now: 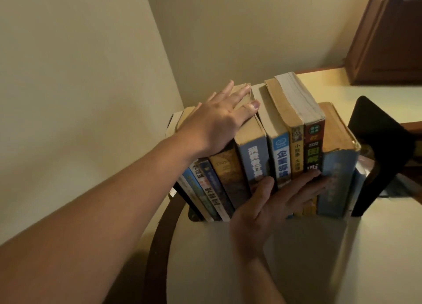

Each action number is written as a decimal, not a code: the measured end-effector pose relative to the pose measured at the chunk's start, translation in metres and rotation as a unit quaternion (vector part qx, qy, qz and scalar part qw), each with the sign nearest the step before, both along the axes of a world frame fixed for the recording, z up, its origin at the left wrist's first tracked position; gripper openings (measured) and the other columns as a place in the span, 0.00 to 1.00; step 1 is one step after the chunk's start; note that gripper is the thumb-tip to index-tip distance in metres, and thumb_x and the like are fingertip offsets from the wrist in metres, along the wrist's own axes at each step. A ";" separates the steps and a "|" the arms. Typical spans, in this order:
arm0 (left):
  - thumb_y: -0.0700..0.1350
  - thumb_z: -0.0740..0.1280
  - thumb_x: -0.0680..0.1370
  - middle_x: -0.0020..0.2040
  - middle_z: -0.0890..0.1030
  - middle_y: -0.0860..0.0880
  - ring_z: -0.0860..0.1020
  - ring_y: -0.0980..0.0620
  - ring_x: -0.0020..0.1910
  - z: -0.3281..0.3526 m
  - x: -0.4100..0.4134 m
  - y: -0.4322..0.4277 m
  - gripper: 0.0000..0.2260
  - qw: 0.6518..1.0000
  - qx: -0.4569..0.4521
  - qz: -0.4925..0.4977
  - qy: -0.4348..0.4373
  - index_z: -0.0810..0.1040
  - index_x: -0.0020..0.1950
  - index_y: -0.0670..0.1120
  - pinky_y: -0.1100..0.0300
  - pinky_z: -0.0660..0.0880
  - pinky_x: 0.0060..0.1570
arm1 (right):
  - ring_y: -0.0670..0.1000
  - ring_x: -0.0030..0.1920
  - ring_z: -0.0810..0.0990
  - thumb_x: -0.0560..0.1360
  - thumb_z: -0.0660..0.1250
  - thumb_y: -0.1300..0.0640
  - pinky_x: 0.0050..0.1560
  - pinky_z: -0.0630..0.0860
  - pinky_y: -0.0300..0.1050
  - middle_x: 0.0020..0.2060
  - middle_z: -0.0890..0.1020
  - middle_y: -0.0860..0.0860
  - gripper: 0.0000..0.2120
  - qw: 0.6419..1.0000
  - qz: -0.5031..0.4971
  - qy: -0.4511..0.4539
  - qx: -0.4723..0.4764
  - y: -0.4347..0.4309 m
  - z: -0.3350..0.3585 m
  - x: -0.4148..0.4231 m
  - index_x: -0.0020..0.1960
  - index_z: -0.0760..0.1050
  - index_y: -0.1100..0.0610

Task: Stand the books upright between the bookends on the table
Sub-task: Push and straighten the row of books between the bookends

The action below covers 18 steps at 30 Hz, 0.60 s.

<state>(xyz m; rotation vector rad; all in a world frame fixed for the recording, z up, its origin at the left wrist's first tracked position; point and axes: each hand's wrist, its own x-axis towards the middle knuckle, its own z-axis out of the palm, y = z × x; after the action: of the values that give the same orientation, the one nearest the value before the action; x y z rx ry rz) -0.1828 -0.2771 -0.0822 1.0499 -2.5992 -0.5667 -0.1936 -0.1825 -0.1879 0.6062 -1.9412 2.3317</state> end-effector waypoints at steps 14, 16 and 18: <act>0.56 0.56 0.77 0.78 0.65 0.48 0.64 0.51 0.76 -0.076 0.070 0.096 0.30 0.811 0.016 0.355 0.466 0.61 0.79 0.49 0.43 0.67 0.72 | 0.58 0.78 0.61 0.77 0.65 0.58 0.73 0.64 0.66 0.73 0.70 0.57 0.13 0.834 0.258 0.475 0.113 0.109 0.009 -0.028 0.58 0.83 0.57; 0.54 0.57 0.77 0.72 0.72 0.48 0.72 0.50 0.70 -0.091 0.058 0.101 0.28 0.783 0.083 0.316 0.529 0.61 0.77 0.51 0.44 0.73 0.67 | 0.58 0.77 0.64 0.76 0.67 0.60 0.72 0.66 0.63 0.71 0.73 0.57 0.09 0.786 0.274 0.546 0.091 0.103 0.041 -0.040 0.54 0.84 0.57; 0.53 0.59 0.77 0.70 0.73 0.48 0.73 0.49 0.69 -0.099 0.043 0.102 0.27 0.770 0.073 0.292 0.563 0.63 0.76 0.48 0.45 0.73 0.67 | 0.57 0.76 0.65 0.76 0.68 0.60 0.73 0.66 0.59 0.71 0.74 0.58 0.09 0.749 0.276 0.592 0.110 0.084 0.079 -0.055 0.54 0.83 0.58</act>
<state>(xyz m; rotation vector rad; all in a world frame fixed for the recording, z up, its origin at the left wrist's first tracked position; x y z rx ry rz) -0.1394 -0.1754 -0.1811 1.0072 -1.1226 -0.8646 -0.2484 -0.0985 -0.1087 2.1956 -1.3835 1.1035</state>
